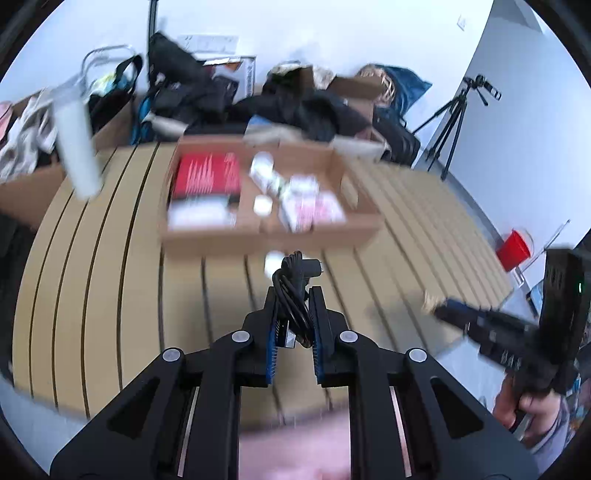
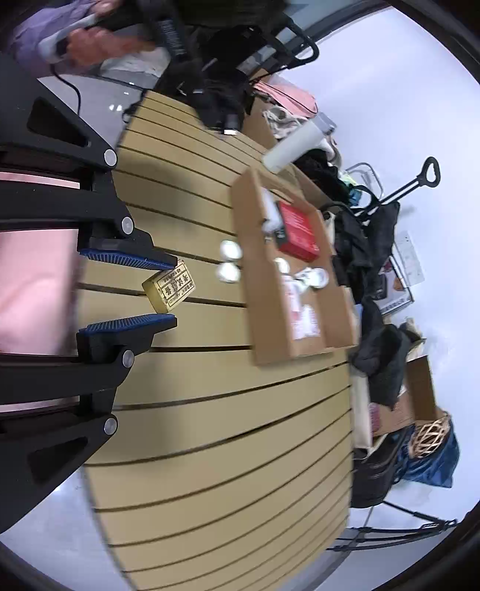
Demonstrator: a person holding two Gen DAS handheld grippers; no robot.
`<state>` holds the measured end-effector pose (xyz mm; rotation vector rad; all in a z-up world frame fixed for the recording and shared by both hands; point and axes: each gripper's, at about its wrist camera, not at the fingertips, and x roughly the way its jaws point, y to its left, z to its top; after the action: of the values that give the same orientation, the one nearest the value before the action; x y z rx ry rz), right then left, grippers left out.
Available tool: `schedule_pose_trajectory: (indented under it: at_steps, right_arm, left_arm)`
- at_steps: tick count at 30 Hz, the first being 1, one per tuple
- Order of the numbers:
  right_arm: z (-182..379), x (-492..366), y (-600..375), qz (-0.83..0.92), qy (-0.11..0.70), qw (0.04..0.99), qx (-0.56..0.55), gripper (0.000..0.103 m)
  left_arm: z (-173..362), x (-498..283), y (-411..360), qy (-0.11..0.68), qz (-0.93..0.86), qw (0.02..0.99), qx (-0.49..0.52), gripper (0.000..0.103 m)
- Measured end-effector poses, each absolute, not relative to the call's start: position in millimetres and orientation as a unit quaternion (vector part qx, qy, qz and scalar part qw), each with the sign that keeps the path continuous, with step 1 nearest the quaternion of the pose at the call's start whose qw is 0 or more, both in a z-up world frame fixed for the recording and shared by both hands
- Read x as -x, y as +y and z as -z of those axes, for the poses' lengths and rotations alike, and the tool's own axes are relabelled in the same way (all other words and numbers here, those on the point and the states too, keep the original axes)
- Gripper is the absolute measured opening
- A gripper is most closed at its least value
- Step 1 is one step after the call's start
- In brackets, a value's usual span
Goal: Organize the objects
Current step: 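Lower the cable with the left tool while the right tool lowers the gold box into the tray, then withdraw both tools from the tray toward the jacket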
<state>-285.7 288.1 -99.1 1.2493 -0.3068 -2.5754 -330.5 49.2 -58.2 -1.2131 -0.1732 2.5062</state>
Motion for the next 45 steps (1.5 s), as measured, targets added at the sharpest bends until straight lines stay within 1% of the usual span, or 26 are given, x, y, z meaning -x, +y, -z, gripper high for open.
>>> schedule_pose_trajectory:
  at_steps: [4, 5, 7, 9, 10, 13, 14, 15, 16, 17, 18, 20, 21, 22, 23, 25, 27, 29, 30, 33, 35, 38, 41, 43, 45]
  right_arm:
    - [83.2, 349.8, 287.9, 0.894, -0.102, 0.146, -0.412, 0.027]
    - [81.1, 366.9, 288.0, 0.896, -0.100, 0.145, -0.408, 0.027]
    - [81.4, 407.9, 287.2, 0.897, -0.090, 0.137, -0.410, 0.027]
    - [89.4, 456.1, 287.4, 0.891, -0.090, 0.129, -0.425, 0.027]
    - [97.7, 487.8, 286.8, 0.885, -0.088, 0.120, -0.441, 0.027]
    - [116.2, 542.4, 282.7, 0.876, -0.068, 0.097, -0.467, 0.027]
    - [124.8, 561.9, 281.4, 0.873, -0.064, 0.086, -0.475, 0.027]
    - [131.1, 574.7, 281.0, 0.871, -0.064, 0.078, -0.481, 0.028]
    - [139.6, 592.3, 279.0, 0.865, -0.065, 0.073, -0.492, 0.028]
    - [142.8, 601.7, 278.0, 0.863, -0.065, 0.071, -0.496, 0.028]
    - [145.3, 608.1, 276.6, 0.862, -0.065, 0.070, -0.498, 0.028]
    - [144.1, 614.3, 274.3, 0.868, -0.064, 0.072, -0.487, 0.037]
    - [142.3, 614.8, 273.8, 0.870, -0.064, 0.071, -0.483, 0.054]
    - [139.8, 614.5, 272.8, 0.872, -0.063, 0.073, -0.481, 0.068]
    - [136.5, 613.8, 273.5, 0.871, -0.071, 0.086, -0.479, 0.071]
    - [129.9, 611.1, 276.1, 0.872, -0.073, 0.084, -0.477, 0.072]
    - [120.2, 604.0, 277.7, 0.872, -0.066, 0.077, -0.478, 0.072]
    - [106.6, 591.7, 282.0, 0.872, -0.063, 0.070, -0.481, 0.072]
    - [97.7, 584.0, 284.5, 0.872, -0.059, 0.067, -0.481, 0.072]
    - [74.4, 563.7, 290.2, 0.875, -0.047, 0.061, -0.477, 0.072]
    - [54.1, 544.4, 293.6, 0.877, -0.040, 0.062, -0.475, 0.072]
    - [30.2, 512.4, 296.7, 0.877, -0.022, 0.073, -0.474, 0.072]
    - [12.4, 470.7, 298.5, 0.884, -0.003, 0.077, -0.462, 0.072]
    - [2.5, 439.3, 298.6, 0.888, 0.001, 0.079, -0.453, 0.073]
    - [-3.3, 411.6, 298.1, 0.892, 0.000, 0.086, -0.444, 0.073]
  left_arm:
    - [64.2, 424.2, 61.9, -0.080, -0.860, 0.197, 0.464, 0.011]
    - [70.9, 446.8, 65.4, -0.087, -0.853, 0.196, 0.476, 0.011]
    - [89.4, 493.2, 77.2, -0.077, -0.843, 0.182, 0.500, 0.011]
    - [109.0, 527.6, 90.1, -0.051, -0.842, 0.159, 0.513, 0.011]
    - [121.0, 543.9, 96.9, -0.046, -0.837, 0.153, 0.523, 0.011]
    - [152.3, 577.1, 103.7, -0.041, -0.828, 0.129, 0.544, 0.012]
    - [158.9, 585.0, 103.0, -0.042, -0.829, 0.117, 0.545, 0.014]
    - [164.6, 592.4, 100.4, -0.045, -0.829, 0.107, 0.547, 0.018]
    - [165.8, 596.1, 98.0, -0.053, -0.828, 0.109, 0.548, 0.029]
    - [164.3, 596.8, 94.7, -0.065, -0.826, 0.118, 0.547, 0.036]
    - [159.5, 595.6, 90.3, -0.080, -0.828, 0.130, 0.540, 0.038]
    - [146.7, 592.1, 83.9, -0.087, -0.838, 0.142, 0.519, 0.048]
    - [138.7, 589.6, 81.6, -0.079, -0.847, 0.138, 0.507, 0.051]
    - [133.2, 587.2, 78.6, -0.072, -0.853, 0.134, 0.499, 0.056]
    - [127.2, 584.5, 75.1, -0.063, -0.858, 0.126, 0.494, 0.059]
    - [120.5, 582.3, 70.0, -0.059, -0.857, 0.119, 0.498, 0.059]
    - [113.3, 577.9, 64.8, -0.062, -0.852, 0.117, 0.506, 0.064]
    - [103.9, 567.9, 61.0, -0.062, -0.852, 0.107, 0.508, 0.072]
    - [99.7, 561.2, 60.5, -0.059, -0.853, 0.106, 0.508, 0.072]
    - [77.6, 535.9, 67.6, -0.020, -0.853, 0.112, 0.510, 0.072]
    - [62.1, 520.6, 69.6, 0.001, -0.855, 0.109, 0.507, 0.075]
    - [35.5, 487.5, 68.6, 0.016, -0.861, 0.090, 0.501, 0.082]
    - [14.4, 441.9, 66.7, 0.035, -0.870, 0.103, 0.481, 0.083]
    - [2.9, 407.6, 63.1, 0.050, -0.882, 0.094, 0.459, 0.083]
    - [-6.1, 369.5, 56.8, 0.046, -0.894, 0.094, 0.436, 0.084]
